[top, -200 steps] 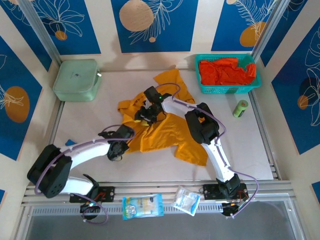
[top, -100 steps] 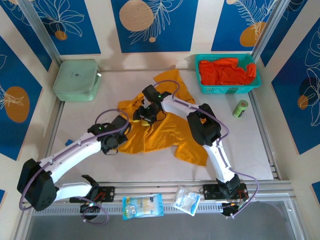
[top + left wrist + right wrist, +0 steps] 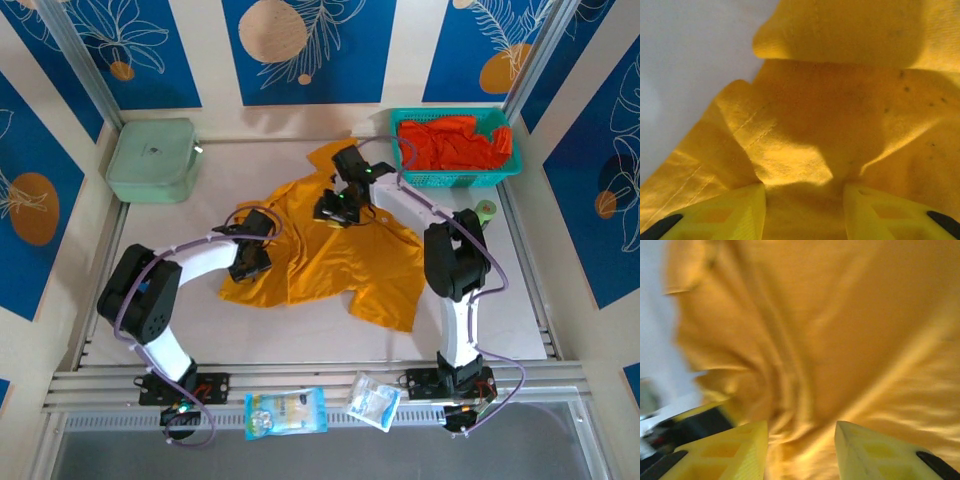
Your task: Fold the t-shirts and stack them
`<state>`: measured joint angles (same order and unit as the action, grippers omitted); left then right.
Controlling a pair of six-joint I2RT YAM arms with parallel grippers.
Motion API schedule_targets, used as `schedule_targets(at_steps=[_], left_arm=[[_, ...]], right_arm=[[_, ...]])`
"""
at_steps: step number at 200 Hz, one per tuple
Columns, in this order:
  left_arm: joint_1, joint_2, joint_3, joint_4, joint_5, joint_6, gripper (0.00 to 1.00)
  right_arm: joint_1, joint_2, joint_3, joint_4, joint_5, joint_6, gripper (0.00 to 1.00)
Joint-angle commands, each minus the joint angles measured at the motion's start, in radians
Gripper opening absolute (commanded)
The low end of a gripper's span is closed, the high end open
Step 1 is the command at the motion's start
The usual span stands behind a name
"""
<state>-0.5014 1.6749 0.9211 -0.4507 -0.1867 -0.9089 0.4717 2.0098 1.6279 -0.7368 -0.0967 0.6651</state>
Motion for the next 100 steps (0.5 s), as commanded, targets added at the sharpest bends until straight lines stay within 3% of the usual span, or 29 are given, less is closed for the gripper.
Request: schedule_targets(at_steps=[1, 40, 54, 100], left_arm=[[0.019, -0.030, -0.104, 0.046, 0.039, 0.000, 0.45], [0.105, -0.180, -0.293, -0.027, 0.012, 0.003, 0.45], [0.139, -0.258, -0.348, -0.012, 0.050, 0.014, 0.44], [0.182, -0.453, -0.306, -0.235, -0.083, 0.019, 0.46]], right_arm=[[-0.060, -0.036, -0.104, -0.062, 0.071, -0.016, 0.35], [-0.173, -0.074, -0.233, -0.043, 0.112, -0.016, 0.29], [-0.198, -0.086, -0.263, -0.042, 0.132, -0.014, 0.29], [-0.261, -0.152, -0.405, -0.001, 0.152, 0.048, 0.28]])
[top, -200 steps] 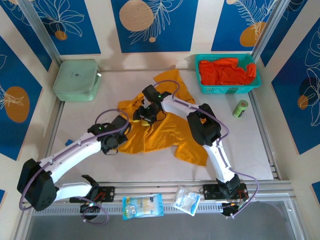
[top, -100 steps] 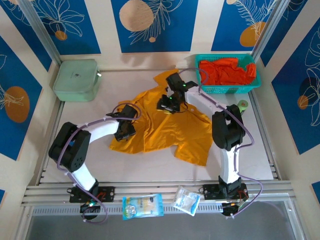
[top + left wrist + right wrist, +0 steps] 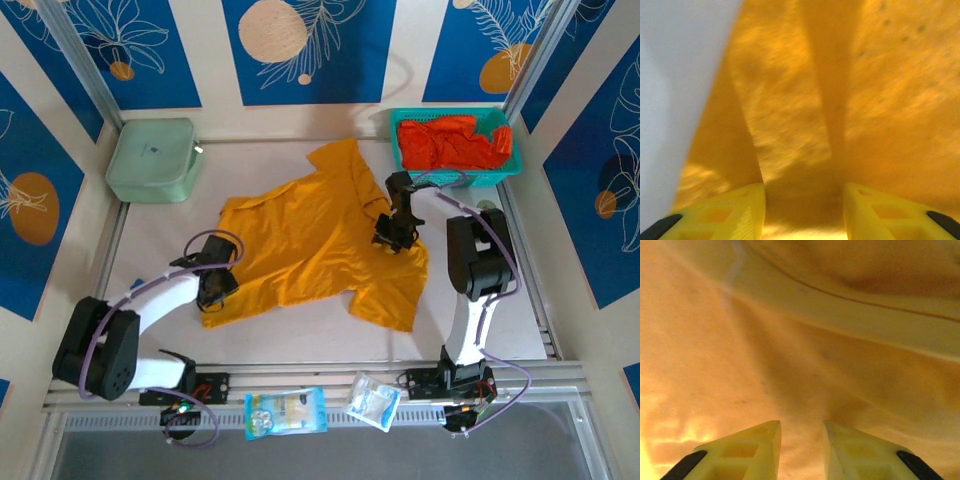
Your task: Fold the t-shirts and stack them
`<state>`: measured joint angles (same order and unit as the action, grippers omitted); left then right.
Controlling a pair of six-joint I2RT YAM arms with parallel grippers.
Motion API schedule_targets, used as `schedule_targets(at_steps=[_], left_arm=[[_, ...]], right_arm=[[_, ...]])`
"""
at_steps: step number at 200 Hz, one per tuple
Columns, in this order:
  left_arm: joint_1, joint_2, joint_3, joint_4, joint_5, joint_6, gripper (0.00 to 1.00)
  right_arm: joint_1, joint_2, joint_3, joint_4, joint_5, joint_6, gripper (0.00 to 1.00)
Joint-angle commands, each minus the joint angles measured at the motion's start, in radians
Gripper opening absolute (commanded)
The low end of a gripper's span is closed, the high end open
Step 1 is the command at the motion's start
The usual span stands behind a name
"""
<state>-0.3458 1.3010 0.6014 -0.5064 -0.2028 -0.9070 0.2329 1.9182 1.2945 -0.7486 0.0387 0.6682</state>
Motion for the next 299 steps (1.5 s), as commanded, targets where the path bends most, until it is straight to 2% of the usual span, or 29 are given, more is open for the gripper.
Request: schedule_targets(at_steps=[1, 21, 45, 63, 83, 114, 162, 193, 258, 299], left_arm=[[0.027, -0.083, 0.015, -0.182, -0.069, 0.018, 0.46], [0.069, -0.125, 0.041, -0.216, -0.096, 0.049, 0.50], [0.144, -0.112, 0.051, -0.201, -0.064, 0.096, 0.50], [0.158, -0.095, 0.075, -0.165, -0.036, 0.116, 0.50], [0.159, -0.049, 0.155, -0.147, -0.004, 0.147, 0.56], [0.158, 0.109, 0.374, -0.149, 0.014, 0.224, 0.61], [0.159, 0.455, 0.736, -0.130, 0.103, 0.327, 0.67], [0.159, 0.672, 0.947, -0.182, 0.179, 0.371, 0.66], [0.158, 0.849, 1.097, -0.147, 0.195, 0.337, 0.65], [0.159, 0.916, 1.124, -0.119, 0.232, 0.313, 0.63]], right_arm=[[-0.023, -0.062, -0.075, 0.012, 0.017, 0.046, 0.28], [-0.056, -0.090, -0.141, 0.042, 0.009, 0.071, 0.28], [-0.091, -0.107, -0.190, 0.054, 0.013, 0.089, 0.26], [-0.117, -0.128, -0.228, 0.072, 0.017, 0.102, 0.26], [-0.145, -0.159, -0.269, 0.090, 0.011, 0.120, 0.26], [-0.181, -0.217, -0.325, 0.100, 0.010, 0.133, 0.26], [-0.190, -0.261, -0.354, 0.094, 0.006, 0.122, 0.26], [-0.188, -0.264, -0.351, 0.088, 0.004, 0.110, 0.26], [-0.169, -0.252, -0.321, 0.071, 0.016, 0.085, 0.26], [-0.156, -0.244, -0.324, 0.072, 0.018, 0.085, 0.26]])
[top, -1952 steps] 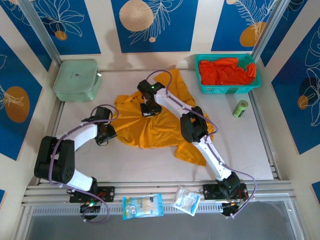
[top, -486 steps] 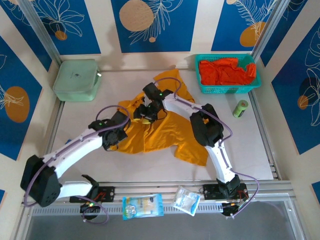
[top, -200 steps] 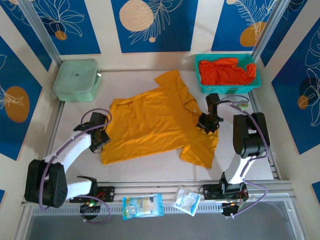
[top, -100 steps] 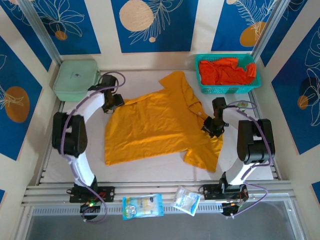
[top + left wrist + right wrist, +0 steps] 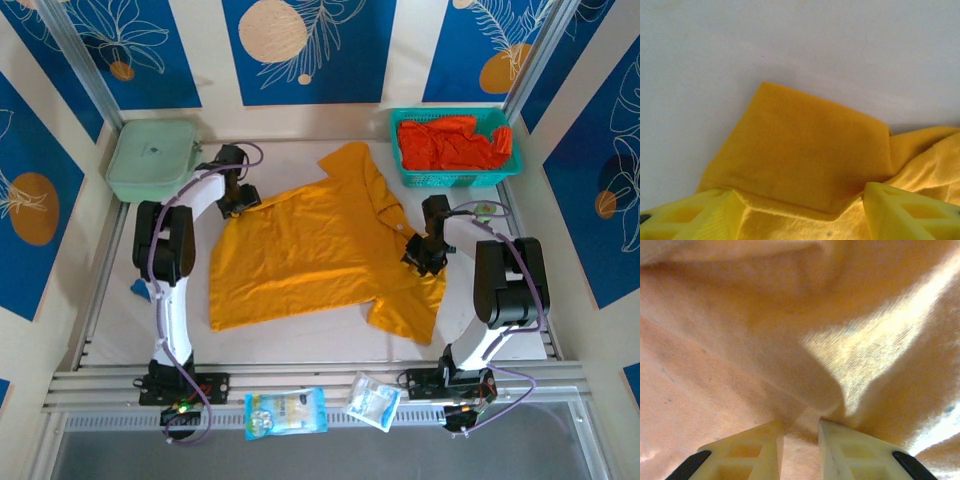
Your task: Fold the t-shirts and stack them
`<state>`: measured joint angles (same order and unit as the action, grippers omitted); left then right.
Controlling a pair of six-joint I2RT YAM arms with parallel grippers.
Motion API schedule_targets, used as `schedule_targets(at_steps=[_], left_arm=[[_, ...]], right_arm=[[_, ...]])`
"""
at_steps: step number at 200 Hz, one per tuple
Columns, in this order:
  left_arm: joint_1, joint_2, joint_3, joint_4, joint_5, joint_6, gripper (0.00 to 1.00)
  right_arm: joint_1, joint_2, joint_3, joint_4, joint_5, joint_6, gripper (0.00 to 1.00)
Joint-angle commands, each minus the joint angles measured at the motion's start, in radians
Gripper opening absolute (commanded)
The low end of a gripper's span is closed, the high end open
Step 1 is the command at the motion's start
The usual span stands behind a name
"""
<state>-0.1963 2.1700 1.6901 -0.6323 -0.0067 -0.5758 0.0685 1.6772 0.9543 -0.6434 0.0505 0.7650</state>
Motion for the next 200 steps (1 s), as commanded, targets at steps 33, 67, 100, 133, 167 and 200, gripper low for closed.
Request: schedule_targets(at_steps=[33, 67, 100, 133, 167, 200], left_arm=[[0.008, 0.065, 0.058, 0.015, 0.039, -0.027, 0.56], [0.009, 0.046, 0.086, 0.023, 0.024, -0.030, 0.21], [0.008, 0.010, 0.119, -0.001, -0.016, -0.011, 0.00], [0.009, -0.044, 0.145, -0.057, -0.100, 0.036, 0.00], [0.008, -0.096, 0.197, -0.133, -0.222, 0.108, 0.00], [0.005, -0.120, 0.258, -0.196, -0.301, 0.171, 0.00]], right_arm=[[0.017, 0.002, 0.021, -0.034, 0.003, -0.013, 0.25], [0.032, 0.009, 0.028, -0.031, 0.000, -0.008, 0.25], [0.048, 0.023, 0.031, -0.026, -0.001, -0.006, 0.24], [0.060, 0.037, 0.034, -0.018, -0.008, -0.005, 0.24], [0.065, 0.041, 0.029, -0.004, -0.024, -0.004, 0.24], [0.065, 0.043, 0.023, 0.005, -0.032, -0.002, 0.24]])
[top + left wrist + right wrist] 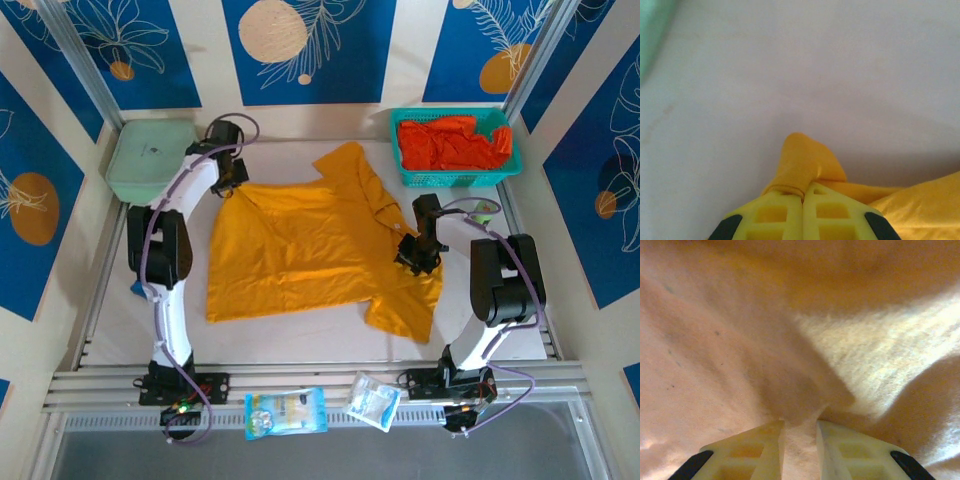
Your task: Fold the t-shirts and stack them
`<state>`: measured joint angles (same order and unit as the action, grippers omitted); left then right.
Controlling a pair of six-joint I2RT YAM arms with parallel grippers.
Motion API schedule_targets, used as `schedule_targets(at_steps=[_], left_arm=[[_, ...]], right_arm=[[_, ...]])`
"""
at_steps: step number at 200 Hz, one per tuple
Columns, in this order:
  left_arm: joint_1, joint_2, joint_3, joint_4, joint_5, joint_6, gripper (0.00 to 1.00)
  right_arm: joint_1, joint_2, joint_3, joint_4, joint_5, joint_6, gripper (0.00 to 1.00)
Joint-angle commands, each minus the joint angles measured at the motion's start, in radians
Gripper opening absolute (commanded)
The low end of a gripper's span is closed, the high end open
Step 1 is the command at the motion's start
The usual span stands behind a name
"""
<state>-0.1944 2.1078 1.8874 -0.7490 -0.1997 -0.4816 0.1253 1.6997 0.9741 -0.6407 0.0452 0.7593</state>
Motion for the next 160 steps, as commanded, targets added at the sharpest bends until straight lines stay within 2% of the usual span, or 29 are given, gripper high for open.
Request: schedule_targets(at_steps=[1, 38, 82, 91, 94, 104, 113, 125, 147, 160], left_arm=[[0.002, -0.058, 0.062, -0.081, -0.110, 0.078, 0.00], [-0.021, -0.047, 0.097, -0.137, -0.183, 0.135, 0.00], [-0.054, 0.009, 0.052, -0.113, -0.171, 0.140, 0.00], [-0.055, 0.036, 0.059, -0.116, -0.184, 0.128, 0.08], [-0.055, 0.048, 0.064, -0.119, -0.191, 0.122, 0.14], [-0.052, 0.090, 0.090, -0.128, -0.232, 0.110, 0.43], [-0.047, 0.134, 0.132, -0.132, -0.243, 0.112, 0.55], [-0.041, 0.212, 0.236, -0.165, -0.230, 0.123, 0.60], [-0.042, 0.340, 0.481, -0.251, -0.213, 0.166, 0.61], [-0.042, 0.367, 0.569, -0.289, -0.225, 0.181, 0.61]], right_arm=[[0.007, 0.020, 0.003, 0.003, -0.027, 0.003, 0.24], [0.008, 0.026, 0.003, 0.012, -0.040, 0.006, 0.24], [0.011, 0.028, 0.009, 0.011, -0.049, 0.008, 0.24], [0.012, 0.025, 0.011, 0.008, -0.050, 0.007, 0.24], [0.012, 0.024, 0.011, 0.006, -0.050, 0.006, 0.24], [0.013, 0.020, 0.012, 0.000, -0.050, 0.004, 0.24], [0.016, 0.016, 0.011, -0.003, -0.048, 0.003, 0.24], [0.017, 0.009, 0.008, -0.007, -0.047, 0.002, 0.24], [0.018, -0.003, 0.005, -0.016, -0.041, 0.001, 0.24], [0.019, -0.009, 0.000, -0.016, -0.036, 0.004, 0.24]])
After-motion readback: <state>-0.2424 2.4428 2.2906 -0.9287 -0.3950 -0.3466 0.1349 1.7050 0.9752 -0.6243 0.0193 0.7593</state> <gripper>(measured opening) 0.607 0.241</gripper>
